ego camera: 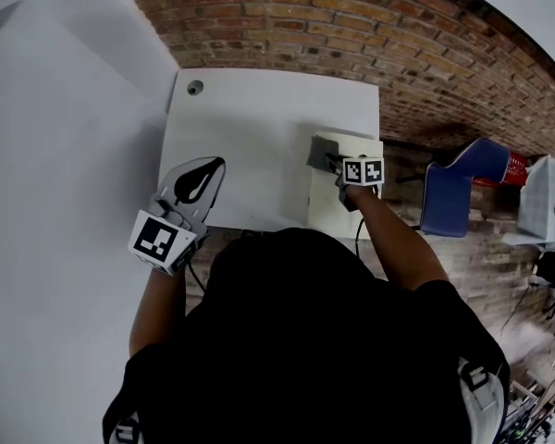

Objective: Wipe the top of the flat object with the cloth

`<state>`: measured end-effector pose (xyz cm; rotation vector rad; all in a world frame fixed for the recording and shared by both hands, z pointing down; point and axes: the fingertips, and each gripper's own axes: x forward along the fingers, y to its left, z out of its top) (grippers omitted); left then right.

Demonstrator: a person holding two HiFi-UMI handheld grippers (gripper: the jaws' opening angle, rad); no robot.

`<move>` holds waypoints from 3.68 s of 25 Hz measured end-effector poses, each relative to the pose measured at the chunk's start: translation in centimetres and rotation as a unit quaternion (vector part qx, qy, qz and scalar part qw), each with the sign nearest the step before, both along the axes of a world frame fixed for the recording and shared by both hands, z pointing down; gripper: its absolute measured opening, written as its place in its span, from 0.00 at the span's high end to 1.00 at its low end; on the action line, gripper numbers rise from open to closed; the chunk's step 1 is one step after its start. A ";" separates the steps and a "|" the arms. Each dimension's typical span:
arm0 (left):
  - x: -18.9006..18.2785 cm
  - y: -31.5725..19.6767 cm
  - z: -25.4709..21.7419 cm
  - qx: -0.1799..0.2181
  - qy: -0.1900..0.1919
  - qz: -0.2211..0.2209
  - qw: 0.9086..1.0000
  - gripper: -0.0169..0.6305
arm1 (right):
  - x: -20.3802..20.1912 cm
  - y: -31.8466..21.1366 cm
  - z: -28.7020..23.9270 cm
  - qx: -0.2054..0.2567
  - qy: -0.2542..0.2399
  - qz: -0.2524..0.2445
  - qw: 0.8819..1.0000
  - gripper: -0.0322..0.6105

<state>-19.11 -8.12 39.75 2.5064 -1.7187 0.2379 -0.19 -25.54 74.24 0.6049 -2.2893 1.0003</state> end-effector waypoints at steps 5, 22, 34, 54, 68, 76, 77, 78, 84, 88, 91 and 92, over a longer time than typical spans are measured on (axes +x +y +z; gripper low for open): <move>0.1 -0.1 -0.1 0.004 0.004 -0.002 1.000 0.97 | 0.2 -0.4 1.6 -0.013 0.011 0.005 1.000 0.94; 0.3 -0.9 -0.5 0.005 -0.002 -0.009 1.000 0.97 | 0.8 -1.0 2.5 -0.031 0.010 0.011 0.999 0.94; 1.9 -2.0 -0.1 0.004 0.000 -0.001 1.000 0.97 | 3.6 -2.1 3.2 -0.024 0.023 0.025 0.999 0.94; 5.2 -3.6 -0.2 0.006 -0.011 0.037 0.999 0.97 | 10.9 -3.4 3.4 -0.019 0.044 0.078 0.996 0.94; 6.6 -4.6 1.2 0.003 -0.026 0.053 0.998 0.97 | 17.3 -5.2 4.4 -0.017 0.075 0.127 0.989 0.94; 7.3 -5.3 1.3 0.010 -0.016 0.054 0.998 0.97 | 20.1 -5.9 4.9 -0.013 0.092 0.141 0.986 0.94; 7.4 -5.4 1.3 0.011 -0.015 0.054 0.998 0.97 | 20.3 -5.9 5.0 -0.013 0.093 0.142 0.985 0.94; 7.4 -5.5 1.3 0.011 -0.015 0.055 0.998 0.97 | 20.5 -6.0 5.0 -0.012 0.094 0.143 0.985 0.94; 7.7 -5.6 1.3 0.013 -0.018 0.057 0.998 0.97 | 21.1 -6.2 4.8 -0.010 0.098 0.147 0.984 0.94; 7.7 -5.6 1.4 0.013 -0.017 0.057 0.998 0.97 | 21.6 -6.2 4.8 -0.011 0.095 0.157 0.983 0.94; 7.7 -5.6 1.4 0.010 -0.016 0.057 0.998 0.97 | 21.9 -6.3 4.6 -0.011 0.091 0.164 0.982 0.94; 7.7 -5.6 1.4 0.009 -0.016 0.058 0.998 0.97 | 22.0 -6.3 4.5 -0.010 0.090 0.166 0.982 0.94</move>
